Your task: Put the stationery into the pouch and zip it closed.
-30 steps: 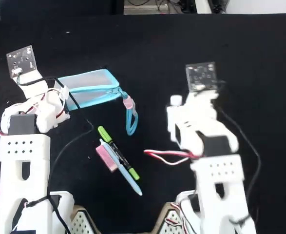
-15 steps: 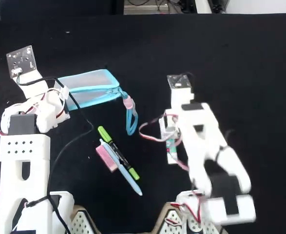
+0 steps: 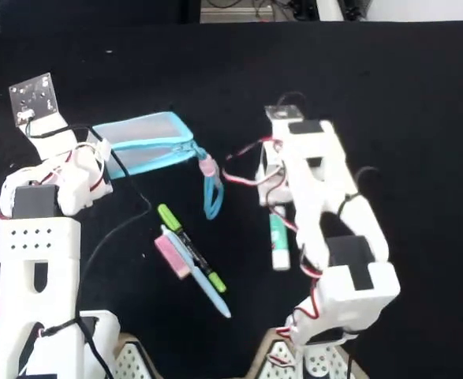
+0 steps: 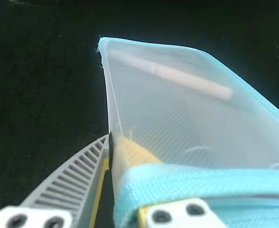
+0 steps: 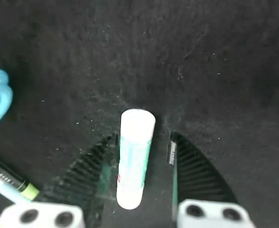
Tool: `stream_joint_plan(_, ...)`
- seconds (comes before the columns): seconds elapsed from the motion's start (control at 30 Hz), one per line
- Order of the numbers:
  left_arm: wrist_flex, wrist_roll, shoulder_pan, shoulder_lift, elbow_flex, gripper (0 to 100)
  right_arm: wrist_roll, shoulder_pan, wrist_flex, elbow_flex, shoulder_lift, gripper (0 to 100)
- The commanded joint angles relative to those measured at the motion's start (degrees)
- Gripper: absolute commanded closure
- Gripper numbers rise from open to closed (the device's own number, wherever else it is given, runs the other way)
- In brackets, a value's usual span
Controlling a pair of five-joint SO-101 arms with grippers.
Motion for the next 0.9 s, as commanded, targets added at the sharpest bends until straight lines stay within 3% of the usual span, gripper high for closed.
stream_joint_plan(0.0,-0.26,0.35,0.04,-0.18,-0.75,97,-0.18,0.44,1.76,-3.74,1.10,83.6)
stream_joint_plan(0.47,0.00,0.35,0.04,-0.18,-0.75,97,-0.09,-2.20,-0.35,-7.08,12.44,84.1)
stream_joint_plan(0.6,0.00,0.35,0.04,-0.18,-0.75,97,-0.09,-2.11,2.90,-10.24,14.81,99.5)
stream_joint_plan(0.87,0.00,0.35,0.04,-0.18,-0.75,97,5.27,-1.23,12.66,-10.68,2.07,98.8)
